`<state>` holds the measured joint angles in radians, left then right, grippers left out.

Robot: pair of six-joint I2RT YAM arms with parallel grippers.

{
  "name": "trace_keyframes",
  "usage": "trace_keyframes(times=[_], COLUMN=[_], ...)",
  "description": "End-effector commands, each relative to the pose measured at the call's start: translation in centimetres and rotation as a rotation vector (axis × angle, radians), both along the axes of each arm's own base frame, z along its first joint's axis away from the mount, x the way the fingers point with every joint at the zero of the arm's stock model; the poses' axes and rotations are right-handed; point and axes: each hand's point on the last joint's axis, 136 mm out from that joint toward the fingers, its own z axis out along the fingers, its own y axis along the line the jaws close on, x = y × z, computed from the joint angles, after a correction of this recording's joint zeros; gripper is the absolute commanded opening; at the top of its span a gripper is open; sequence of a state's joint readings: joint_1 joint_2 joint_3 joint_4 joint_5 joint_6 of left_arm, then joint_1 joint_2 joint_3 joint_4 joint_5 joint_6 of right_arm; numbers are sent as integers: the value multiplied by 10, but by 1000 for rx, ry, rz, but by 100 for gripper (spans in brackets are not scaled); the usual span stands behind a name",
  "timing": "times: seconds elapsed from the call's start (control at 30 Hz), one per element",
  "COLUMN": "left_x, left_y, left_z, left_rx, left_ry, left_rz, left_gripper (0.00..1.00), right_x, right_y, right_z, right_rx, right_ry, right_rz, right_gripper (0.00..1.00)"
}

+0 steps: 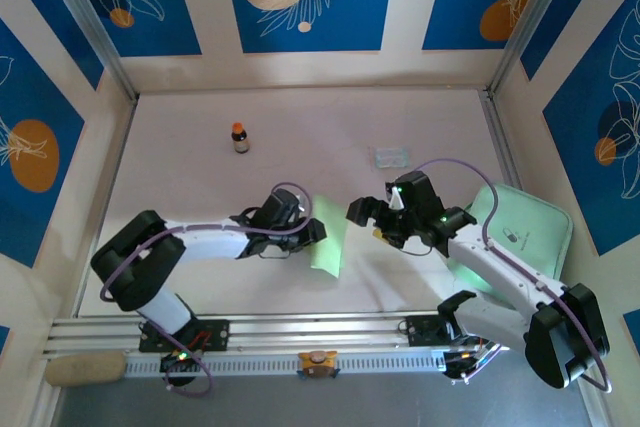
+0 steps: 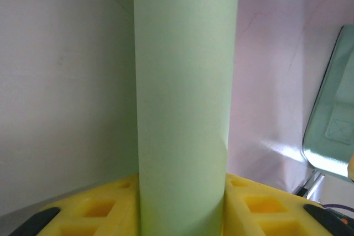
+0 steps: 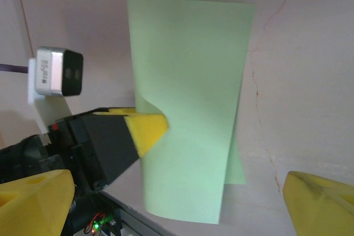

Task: Fold a paper plane with a square sheet of paper (pick it up from the middle)
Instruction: First fold the square sheet of paper in half at the center of the table.

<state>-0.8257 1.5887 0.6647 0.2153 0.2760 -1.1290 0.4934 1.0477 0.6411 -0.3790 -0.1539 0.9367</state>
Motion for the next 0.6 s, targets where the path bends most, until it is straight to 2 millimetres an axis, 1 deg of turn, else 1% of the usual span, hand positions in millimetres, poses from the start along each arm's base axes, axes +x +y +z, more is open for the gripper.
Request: trace_keyframes(times=[0.0, 0.1, 0.2, 0.33, 0.43, 0.57], left_x=[-1, -3, -4, -4, -3, 1], left_y=[-10, -6, 0, 13, 18, 25], left_z=[-4, -10, -15, -22, -22, -18], left_rx=[-15, 15, 64, 191, 263, 337], left_ry=[13, 9, -4, -27, -48, -82], left_rz=[43, 64, 58, 13, -30, -49], left_gripper=[38, 38, 42, 51, 61, 70], right_x=[-5, -6, -7, -7, -6, -5], right_y=[-6, -6, -4, -3, -2, -3], right_z=[-4, -7, -9, -13, -12, -12], right_rx=[-5, -2, 4, 5, 7, 7], right_ry=[30, 47, 66, 88, 86, 84], right_rz=[-13, -11, -5, -10, -11, -18], right_gripper=[97, 97, 95, 93, 93, 93])
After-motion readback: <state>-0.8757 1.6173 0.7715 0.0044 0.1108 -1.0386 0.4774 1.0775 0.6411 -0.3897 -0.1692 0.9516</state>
